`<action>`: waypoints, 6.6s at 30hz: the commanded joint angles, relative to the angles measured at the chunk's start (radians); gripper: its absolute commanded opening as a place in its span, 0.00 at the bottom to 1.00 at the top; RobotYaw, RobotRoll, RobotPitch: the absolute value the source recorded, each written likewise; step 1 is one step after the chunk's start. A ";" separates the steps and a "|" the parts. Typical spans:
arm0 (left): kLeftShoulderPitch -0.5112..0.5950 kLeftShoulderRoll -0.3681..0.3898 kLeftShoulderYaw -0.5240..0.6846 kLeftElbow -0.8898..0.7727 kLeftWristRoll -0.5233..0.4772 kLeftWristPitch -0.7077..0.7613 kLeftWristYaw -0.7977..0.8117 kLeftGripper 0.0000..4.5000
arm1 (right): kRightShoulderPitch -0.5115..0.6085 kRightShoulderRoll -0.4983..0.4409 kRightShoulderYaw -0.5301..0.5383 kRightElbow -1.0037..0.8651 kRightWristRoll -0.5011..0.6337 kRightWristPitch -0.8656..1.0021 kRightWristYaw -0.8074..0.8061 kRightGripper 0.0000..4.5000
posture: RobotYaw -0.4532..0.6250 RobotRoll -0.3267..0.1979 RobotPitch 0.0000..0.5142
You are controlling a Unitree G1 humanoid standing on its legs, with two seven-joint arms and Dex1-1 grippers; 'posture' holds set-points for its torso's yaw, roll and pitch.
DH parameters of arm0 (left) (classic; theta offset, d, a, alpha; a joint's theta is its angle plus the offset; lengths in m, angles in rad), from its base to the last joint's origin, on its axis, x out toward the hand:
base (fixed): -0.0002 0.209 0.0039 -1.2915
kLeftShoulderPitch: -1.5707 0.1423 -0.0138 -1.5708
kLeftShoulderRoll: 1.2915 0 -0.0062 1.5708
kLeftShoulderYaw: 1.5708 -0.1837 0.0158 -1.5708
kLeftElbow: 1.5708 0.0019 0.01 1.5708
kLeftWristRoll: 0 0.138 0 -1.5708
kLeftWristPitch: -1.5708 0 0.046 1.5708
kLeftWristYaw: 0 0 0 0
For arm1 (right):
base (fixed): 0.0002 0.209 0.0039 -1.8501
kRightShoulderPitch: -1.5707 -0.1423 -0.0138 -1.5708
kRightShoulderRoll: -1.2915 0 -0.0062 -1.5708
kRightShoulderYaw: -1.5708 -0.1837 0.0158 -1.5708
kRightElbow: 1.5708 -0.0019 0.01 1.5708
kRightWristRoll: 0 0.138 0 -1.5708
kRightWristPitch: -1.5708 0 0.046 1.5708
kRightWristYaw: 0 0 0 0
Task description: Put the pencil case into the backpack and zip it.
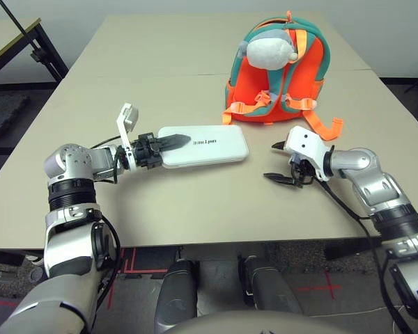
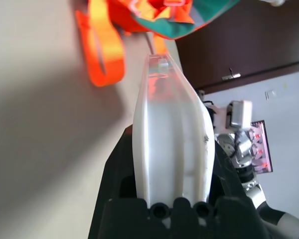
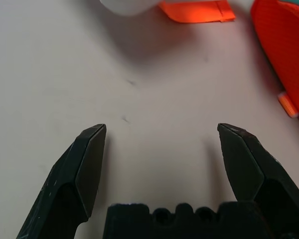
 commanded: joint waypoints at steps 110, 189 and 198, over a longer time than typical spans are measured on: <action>-0.246 0.048 -0.002 0.130 -0.061 -0.620 0.035 0.27 | 0.102 0.269 -0.367 -0.768 0.509 0.765 -0.750 0.13 | 0.22 0.62 0.23; -0.754 -0.238 -0.480 0.826 0.666 -1.284 -0.389 0.50 | 0.150 0.300 -0.271 -0.555 0.405 0.555 -0.724 0.13 | 0.21 0.62 0.22; -0.768 -0.105 -0.387 0.760 0.616 -1.201 -0.541 1.00 | 0.144 0.311 -0.262 -0.538 0.399 0.547 -0.714 0.13 | 0.24 0.62 0.23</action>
